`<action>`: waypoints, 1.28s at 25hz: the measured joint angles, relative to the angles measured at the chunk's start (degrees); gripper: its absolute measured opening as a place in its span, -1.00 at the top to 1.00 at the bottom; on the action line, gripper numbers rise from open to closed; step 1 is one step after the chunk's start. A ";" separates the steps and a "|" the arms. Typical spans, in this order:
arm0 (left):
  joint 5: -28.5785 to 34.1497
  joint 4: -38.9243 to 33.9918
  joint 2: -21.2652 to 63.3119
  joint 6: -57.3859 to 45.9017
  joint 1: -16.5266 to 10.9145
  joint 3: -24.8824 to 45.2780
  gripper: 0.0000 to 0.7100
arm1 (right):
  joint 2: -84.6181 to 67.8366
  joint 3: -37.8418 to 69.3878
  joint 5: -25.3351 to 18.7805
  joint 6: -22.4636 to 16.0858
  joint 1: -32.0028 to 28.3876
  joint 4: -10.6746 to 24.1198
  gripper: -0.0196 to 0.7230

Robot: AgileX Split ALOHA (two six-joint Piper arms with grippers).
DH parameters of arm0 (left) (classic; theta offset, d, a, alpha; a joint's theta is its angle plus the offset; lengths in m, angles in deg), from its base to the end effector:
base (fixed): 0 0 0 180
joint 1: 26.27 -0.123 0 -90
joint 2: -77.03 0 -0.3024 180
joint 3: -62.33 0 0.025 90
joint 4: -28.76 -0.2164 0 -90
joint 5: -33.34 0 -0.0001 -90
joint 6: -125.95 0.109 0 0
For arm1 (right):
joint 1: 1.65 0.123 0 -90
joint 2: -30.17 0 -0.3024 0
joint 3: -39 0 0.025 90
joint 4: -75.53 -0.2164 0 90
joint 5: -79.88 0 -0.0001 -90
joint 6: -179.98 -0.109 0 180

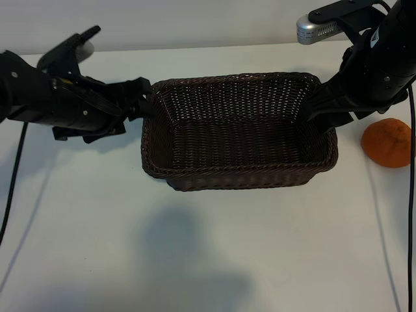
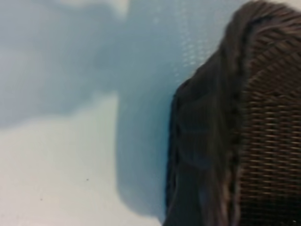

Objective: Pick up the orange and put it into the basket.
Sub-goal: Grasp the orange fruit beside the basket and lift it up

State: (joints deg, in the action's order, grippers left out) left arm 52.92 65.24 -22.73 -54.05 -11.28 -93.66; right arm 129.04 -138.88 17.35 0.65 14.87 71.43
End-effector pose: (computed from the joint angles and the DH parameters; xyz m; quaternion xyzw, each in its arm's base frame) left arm 0.2977 -0.1023 0.2400 -0.1273 0.9261 -0.2296 0.2710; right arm 0.2806 0.0904 0.3008 -0.1362 0.9797 0.0532 0.1372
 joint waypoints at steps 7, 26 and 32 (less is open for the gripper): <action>11.21 -7.70 1.38 -1.97 0.00 -8.48 -0.68 | 0.00 0.00 0.00 0.00 0.00 0.00 -0.56; 44.18 -50.71 4.52 -16.61 -0.62 -28.91 -0.68 | 0.00 0.00 0.00 0.00 0.00 -0.06 -0.56; 44.47 -44.22 10.19 -10.67 -10.40 -29.22 -0.68 | 0.00 0.00 -0.02 0.00 0.00 -0.13 -0.56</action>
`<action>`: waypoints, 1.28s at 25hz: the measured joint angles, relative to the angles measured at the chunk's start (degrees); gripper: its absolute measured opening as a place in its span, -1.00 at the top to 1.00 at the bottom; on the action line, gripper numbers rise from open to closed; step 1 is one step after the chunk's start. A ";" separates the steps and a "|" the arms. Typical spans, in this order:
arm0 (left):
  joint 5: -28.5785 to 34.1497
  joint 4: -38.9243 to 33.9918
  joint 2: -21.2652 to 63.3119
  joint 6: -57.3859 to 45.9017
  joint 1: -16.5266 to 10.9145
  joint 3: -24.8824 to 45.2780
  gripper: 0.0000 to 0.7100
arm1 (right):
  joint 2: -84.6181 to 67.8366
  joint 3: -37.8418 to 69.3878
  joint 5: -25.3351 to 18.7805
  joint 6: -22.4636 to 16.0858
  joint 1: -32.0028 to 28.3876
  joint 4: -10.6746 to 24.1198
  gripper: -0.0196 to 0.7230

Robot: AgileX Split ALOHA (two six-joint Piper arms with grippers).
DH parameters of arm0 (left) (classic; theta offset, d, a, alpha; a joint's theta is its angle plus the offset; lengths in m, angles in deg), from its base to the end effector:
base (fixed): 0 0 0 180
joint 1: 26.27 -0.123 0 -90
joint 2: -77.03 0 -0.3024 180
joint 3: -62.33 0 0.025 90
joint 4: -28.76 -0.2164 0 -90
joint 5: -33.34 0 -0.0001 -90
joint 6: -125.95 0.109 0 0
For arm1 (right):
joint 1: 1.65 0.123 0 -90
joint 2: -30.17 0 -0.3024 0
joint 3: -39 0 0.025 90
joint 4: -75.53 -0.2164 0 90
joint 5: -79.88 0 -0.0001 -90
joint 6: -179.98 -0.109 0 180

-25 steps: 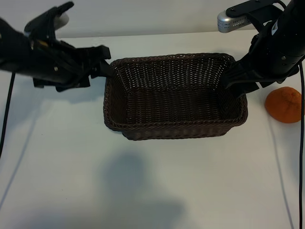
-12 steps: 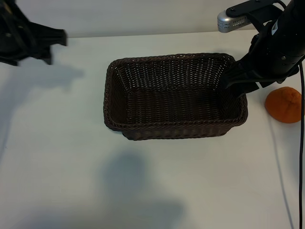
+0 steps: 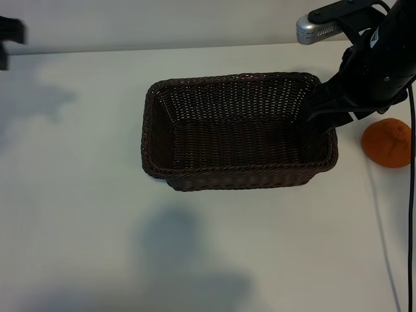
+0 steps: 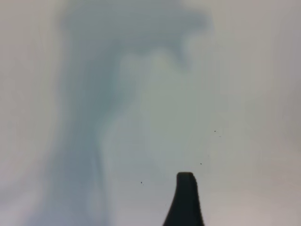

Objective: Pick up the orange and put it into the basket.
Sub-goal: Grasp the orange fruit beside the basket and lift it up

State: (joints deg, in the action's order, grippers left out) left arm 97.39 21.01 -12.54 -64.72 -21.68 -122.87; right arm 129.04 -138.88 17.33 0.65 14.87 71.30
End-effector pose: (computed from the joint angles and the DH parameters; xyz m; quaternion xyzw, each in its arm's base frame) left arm 0.2677 -0.0082 0.3795 -0.0390 0.9593 0.0299 0.2779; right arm 0.2805 0.0906 0.3008 -0.1358 0.9797 0.0542 0.1369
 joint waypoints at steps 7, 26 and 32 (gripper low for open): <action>2.10 4.42 7.12 7.76 -10.05 0.00 -0.68 | 0.00 0.00 -0.05 0.00 0.00 -0.01 -0.56; 2.92 8.88 33.84 13.94 -15.27 1.37 -0.68 | 0.00 0.00 -0.24 0.00 0.00 -0.06 -0.56; 2.92 9.12 44.27 13.47 -15.27 11.90 -0.68 | 0.00 0.00 -0.24 0.00 0.00 -0.06 -0.56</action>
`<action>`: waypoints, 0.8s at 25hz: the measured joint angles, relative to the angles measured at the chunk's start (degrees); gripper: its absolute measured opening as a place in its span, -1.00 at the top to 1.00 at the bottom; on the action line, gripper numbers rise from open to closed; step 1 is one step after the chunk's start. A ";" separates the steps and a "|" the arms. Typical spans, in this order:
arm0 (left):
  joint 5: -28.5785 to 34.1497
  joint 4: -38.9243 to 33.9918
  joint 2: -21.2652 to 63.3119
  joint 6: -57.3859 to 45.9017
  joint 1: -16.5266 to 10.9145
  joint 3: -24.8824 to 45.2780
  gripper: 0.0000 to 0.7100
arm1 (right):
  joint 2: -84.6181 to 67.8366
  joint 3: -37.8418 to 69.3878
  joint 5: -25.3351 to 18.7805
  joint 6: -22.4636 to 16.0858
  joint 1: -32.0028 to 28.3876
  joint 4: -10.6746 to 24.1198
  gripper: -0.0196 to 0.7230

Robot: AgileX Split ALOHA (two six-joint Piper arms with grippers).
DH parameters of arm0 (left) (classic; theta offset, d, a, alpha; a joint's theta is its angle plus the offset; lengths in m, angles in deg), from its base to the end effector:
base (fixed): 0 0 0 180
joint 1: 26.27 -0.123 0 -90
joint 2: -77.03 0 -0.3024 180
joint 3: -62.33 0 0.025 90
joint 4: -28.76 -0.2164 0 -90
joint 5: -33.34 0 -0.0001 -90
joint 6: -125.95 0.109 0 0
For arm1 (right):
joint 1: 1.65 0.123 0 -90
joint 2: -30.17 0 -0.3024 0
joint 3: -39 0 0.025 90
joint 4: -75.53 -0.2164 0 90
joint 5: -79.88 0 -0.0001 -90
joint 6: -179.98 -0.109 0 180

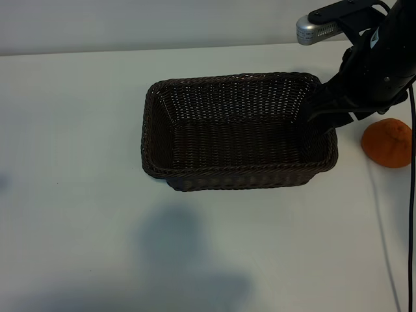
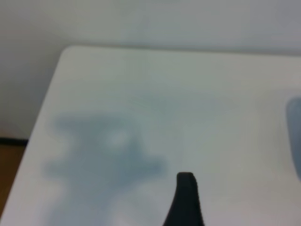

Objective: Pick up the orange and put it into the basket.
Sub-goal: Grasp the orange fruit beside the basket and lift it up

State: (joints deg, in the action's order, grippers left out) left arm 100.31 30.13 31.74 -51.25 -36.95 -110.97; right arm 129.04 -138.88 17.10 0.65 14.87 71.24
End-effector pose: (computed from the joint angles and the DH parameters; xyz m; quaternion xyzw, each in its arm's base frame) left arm 0.0375 0.0046 0.4380 -0.0576 0.8595 0.0478 0.5057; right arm 0.2800 0.0906 0.3007 -0.1357 0.9800 0.0545 0.1348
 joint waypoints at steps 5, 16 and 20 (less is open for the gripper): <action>0.00 0.05 9.94 -0.59 0.00 8.69 -0.68 | 0.00 0.00 0.00 0.00 0.00 0.00 -0.56; -0.24 1.35 31.48 -0.65 0.00 25.84 -0.68 | 0.00 0.00 0.00 0.00 0.00 0.00 -0.56; -1.68 1.37 34.52 -0.08 0.00 32.08 -0.68 | 0.00 0.00 0.00 0.00 0.00 -0.06 -0.56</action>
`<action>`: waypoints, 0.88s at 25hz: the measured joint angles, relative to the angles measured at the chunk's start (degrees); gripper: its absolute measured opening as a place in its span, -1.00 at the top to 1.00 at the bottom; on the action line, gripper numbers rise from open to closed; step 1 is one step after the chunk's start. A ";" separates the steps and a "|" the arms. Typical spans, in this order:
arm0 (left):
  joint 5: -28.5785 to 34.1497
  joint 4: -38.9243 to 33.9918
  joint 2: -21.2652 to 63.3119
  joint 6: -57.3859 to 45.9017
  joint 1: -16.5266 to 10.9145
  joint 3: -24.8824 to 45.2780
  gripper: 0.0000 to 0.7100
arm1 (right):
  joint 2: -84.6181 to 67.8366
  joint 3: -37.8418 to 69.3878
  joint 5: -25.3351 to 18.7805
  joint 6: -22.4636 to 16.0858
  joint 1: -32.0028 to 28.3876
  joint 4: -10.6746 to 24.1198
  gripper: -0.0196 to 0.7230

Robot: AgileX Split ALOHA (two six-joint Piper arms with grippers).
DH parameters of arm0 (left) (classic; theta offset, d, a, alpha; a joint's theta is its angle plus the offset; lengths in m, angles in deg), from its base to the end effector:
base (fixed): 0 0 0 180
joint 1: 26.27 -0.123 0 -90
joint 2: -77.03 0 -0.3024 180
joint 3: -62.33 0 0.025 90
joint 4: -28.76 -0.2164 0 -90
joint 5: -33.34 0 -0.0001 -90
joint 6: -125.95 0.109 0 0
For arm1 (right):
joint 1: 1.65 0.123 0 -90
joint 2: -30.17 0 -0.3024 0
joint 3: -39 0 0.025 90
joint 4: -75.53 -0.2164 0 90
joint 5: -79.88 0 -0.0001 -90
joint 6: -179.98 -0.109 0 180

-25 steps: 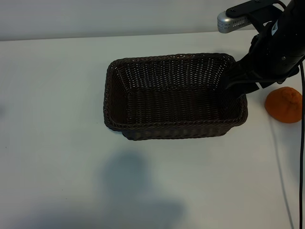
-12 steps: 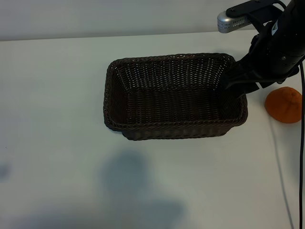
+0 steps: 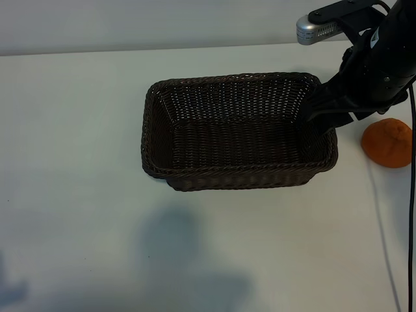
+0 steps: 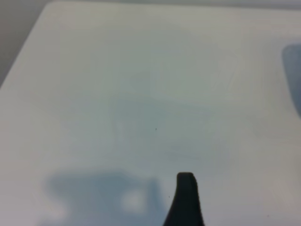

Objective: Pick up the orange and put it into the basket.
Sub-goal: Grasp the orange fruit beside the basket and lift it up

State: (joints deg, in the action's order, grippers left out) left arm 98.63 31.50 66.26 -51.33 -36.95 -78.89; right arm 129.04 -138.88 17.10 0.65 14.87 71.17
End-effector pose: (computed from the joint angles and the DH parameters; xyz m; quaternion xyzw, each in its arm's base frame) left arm -0.0481 -0.0139 0.2931 -0.0552 0.8406 0.0393 0.5374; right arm 0.2800 0.0907 0.3007 -0.1355 0.9800 0.0550 0.1348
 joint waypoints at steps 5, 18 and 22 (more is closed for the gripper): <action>-3.57 0.16 0.64 0.00 0.00 6.16 -0.68 | 0.00 0.00 0.00 0.00 0.00 -0.01 -0.56; -3.25 0.16 0.64 0.01 0.00 10.24 -0.68 | 0.00 0.00 0.22 0.00 0.00 -0.06 -0.56; -3.04 0.16 0.66 0.01 0.00 10.24 -0.67 | 0.00 0.00 0.27 0.00 0.00 -0.06 -0.56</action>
State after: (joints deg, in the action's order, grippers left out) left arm 95.59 31.66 66.91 -51.32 -36.95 -68.65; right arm 129.04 -138.88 17.37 0.65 14.87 71.11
